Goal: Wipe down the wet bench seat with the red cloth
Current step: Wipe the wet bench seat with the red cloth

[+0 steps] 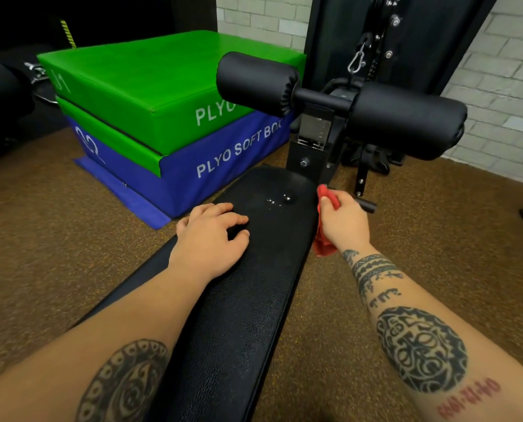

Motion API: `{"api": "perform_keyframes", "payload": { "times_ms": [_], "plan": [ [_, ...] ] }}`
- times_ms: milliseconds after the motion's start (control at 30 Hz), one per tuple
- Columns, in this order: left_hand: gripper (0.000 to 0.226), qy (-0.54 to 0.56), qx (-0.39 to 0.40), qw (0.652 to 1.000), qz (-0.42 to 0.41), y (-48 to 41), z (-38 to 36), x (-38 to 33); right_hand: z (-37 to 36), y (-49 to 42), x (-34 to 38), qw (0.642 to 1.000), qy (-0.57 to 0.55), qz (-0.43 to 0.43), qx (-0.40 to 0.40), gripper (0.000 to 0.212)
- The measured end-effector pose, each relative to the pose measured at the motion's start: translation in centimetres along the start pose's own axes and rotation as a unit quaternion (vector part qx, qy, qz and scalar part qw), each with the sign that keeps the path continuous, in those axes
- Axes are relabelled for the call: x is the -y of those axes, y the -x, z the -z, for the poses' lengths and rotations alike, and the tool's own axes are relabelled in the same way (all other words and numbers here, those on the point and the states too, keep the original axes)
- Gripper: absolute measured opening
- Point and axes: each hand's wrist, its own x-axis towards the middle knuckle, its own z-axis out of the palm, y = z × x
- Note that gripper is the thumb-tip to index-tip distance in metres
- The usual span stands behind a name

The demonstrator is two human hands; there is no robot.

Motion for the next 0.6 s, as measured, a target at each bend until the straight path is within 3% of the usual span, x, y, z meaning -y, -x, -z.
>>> {"api": "perform_keyframes", "payload": {
  "times_ms": [133, 267, 367, 467, 600],
  "plan": [
    [0.037, -0.002, 0.004, 1.000, 0.001, 0.0, 0.1, 0.0, -0.2, 0.3, -1.2, 0.992, 0.066, -0.099, 0.035, 0.042],
    [0.037, -0.003, 0.003, 1.000, 0.003, -0.1, 0.1, 0.0, 0.5, 0.4, 0.0, 0.999, -0.031, -0.039, -0.003, 0.037],
    [0.044, -0.005, 0.005, 1.000, 0.008, -0.1, 0.1, 0.1, 1.6, -0.2, 2.2, 0.999, 0.012, -0.040, 0.021, 0.029],
    [0.052, -0.001, 0.008, 1.000, 0.018, -0.1, 0.2, 0.1, 2.6, -0.4, 4.1, 0.997, 0.058, 0.043, 0.018, 0.030],
    [0.048, -0.014, 0.016, 1.000, 0.013, -0.2, 0.2, 0.0, 2.0, 0.6, 6.1, 0.953, 0.143, 0.227, 0.139, 0.026]
  ]
}}
